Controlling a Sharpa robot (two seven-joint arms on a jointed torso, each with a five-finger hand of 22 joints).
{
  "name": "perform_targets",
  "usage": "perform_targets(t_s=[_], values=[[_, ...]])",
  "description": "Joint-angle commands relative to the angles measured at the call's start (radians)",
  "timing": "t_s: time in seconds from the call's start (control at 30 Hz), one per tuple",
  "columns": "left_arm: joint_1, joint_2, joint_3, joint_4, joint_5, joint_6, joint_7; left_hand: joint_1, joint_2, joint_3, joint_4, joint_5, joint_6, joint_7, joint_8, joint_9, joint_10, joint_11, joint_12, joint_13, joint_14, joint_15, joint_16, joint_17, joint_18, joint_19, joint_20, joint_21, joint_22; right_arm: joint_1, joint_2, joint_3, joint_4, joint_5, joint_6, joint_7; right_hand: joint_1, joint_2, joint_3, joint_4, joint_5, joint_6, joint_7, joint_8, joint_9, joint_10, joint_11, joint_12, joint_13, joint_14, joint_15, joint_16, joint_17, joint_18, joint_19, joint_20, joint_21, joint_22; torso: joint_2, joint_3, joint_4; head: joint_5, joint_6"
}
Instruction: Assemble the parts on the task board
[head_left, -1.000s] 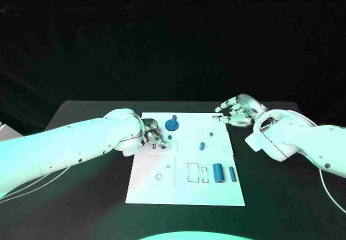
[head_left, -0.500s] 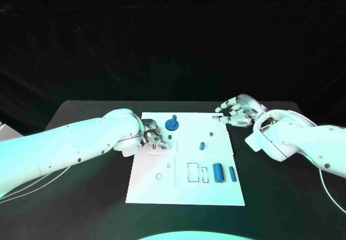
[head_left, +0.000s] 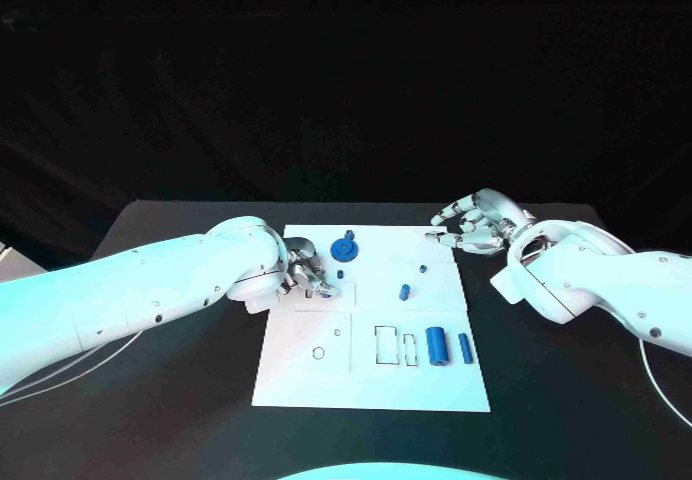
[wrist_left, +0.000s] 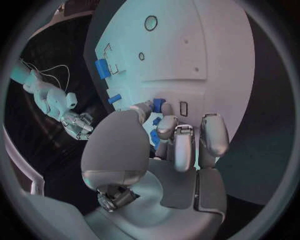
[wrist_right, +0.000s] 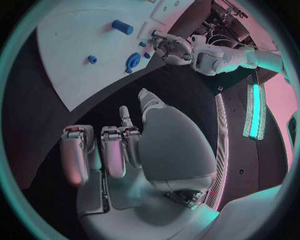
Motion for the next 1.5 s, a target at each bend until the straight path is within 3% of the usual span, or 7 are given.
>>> perform_targets(t_s=[0.03, 0.47, 0.7, 1.03, 1.3, 1.5], values=[[-0.002, 0.000, -0.002, -0.002, 0.005, 0.001, 0.001, 0.037, 0.018, 0.047, -0.016, 0.003, -0.011, 0.002, -0.011, -0.004, -0.010, 0.000, -0.007, -0.003, 0.079, 0.010, -0.006, 0.185, -0.002, -0.006, 0.003, -0.005, -0.002, -0.001, 0.000, 0.000, 0.000, -0.011, 0.009, 0.003, -0.009, -0.004, -0.001, 0.004, -0.001, 0.000, -0.001, 0.006, 0.001, 0.059, 0.001, -0.003, 0.216, 0.086, 0.004, -0.006, 0.186, 0.014, 0.064, 0.004, -0.005, 0.209, 0.000, 0.0001, -0.0005, 0.000, 0.000], [-0.002, 0.000, -0.002, -0.001, 0.026, -0.010, 0.013, 0.060, 0.009, 0.160, -0.036, 0.002, -0.016, 0.011, -0.028, -0.002, -0.015, 0.008, -0.010, -0.009, 0.079, 0.017, -0.006, 0.185, -0.001, -0.009, 0.008, -0.007, -0.003, -0.003, 0.000, 0.000, -0.001, -0.011, 0.011, 0.004, -0.012, -0.001, -0.001, 0.003, 0.000, -0.001, -0.002, 0.007, 0.002, 0.059, 0.001, -0.002, 0.217, 0.086, 0.004, -0.006, 0.186, 0.014, 0.065, 0.004, -0.005, 0.210, 0.000, 0.0004, 0.0001, 0.000, 0.000], [-0.002, -0.002, 0.000, 0.003, 0.049, -0.010, 0.017, 0.047, -0.027, 0.276, -0.083, 0.004, -0.024, 0.017, -0.031, 0.011, -0.023, 0.013, -0.021, -0.024, 0.077, 0.021, -0.007, 0.182, 0.000, -0.012, 0.011, -0.008, -0.004, -0.004, 0.001, 0.000, -0.001, -0.011, 0.011, 0.004, -0.013, 0.000, -0.001, 0.003, 0.001, -0.001, -0.002, 0.007, 0.002, 0.059, 0.001, -0.002, 0.217, 0.086, 0.004, -0.006, 0.186, 0.014, 0.064, 0.004, -0.005, 0.209, 0.000, 0.0009, -0.0010, 0.000, 0.000], [0.000, -0.008, 0.008, 0.009, 0.068, 0.007, 0.016, 0.019, -0.056, 0.365, -0.136, 0.004, -0.023, 0.020, -0.026, 0.027, -0.019, 0.014, -0.021, -0.024, 0.078, 0.022, -0.007, 0.184, 0.000, -0.011, 0.011, -0.005, 0.001, -0.005, 0.001, 0.000, -0.003, -0.011, 0.012, 0.004, -0.013, 0.000, 0.000, 0.003, 0.001, -0.001, -0.002, 0.007, 0.002, 0.060, 0.001, -0.001, 0.217, 0.086, 0.004, -0.006, 0.186, 0.014, 0.065, 0.004, -0.005, 0.210, 0.000, 0.0008, -0.0011, -0.001, 0.000], [0.011, -0.005, 0.016, 0.005, 0.079, 0.051, 0.010, 0.005, -0.075, 0.412, -0.169, 0.009, -0.016, 0.021, -0.024, 0.035, -0.010, 0.014, -0.016, -0.016, 0.081, 0.022, -0.003, 0.191, -0.002, -0.005, 0.010, 0.000, 0.011, -0.006, 0.004, 0.000, -0.005, -0.011, 0.013, 0.003, -0.013, 0.000, 0.000, 0.003, 0.001, -0.001, -0.002, 0.007, 0.002, 0.060, 0.001, -0.001, 0.217, 0.086, 0.004, -0.006, 0.186, 0.014, 0.065, 0.004, -0.005, 0.210, 0.000, 0.0006, -0.0004, -0.005, 0.000], [0.028, 0.009, 0.020, -0.012, 0.091, 0.092, -0.001, -0.005, -0.084, 0.429, -0.184, 0.016, -0.009, 0.020, -0.024, 0.037, -0.002, 0.013, -0.011, -0.007, 0.084, 0.021, 0.001, 0.202, -0.004, 0.003, 0.009, 0.005, 0.021, -0.007, 0.008, 0.000, -0.008, -0.011, 0.014, 0.002, -0.014, 0.001, 0.000, 0.002, 0.003, -0.001, -0.002, 0.008, 0.002, 0.060, 0.001, -0.002, 0.217, 0.086, 0.004, -0.006, 0.186, 0.014, 0.064, 0.004, -0.006, 0.209, 0.000, 0.0011, -0.0014, -0.003, -0.001]])
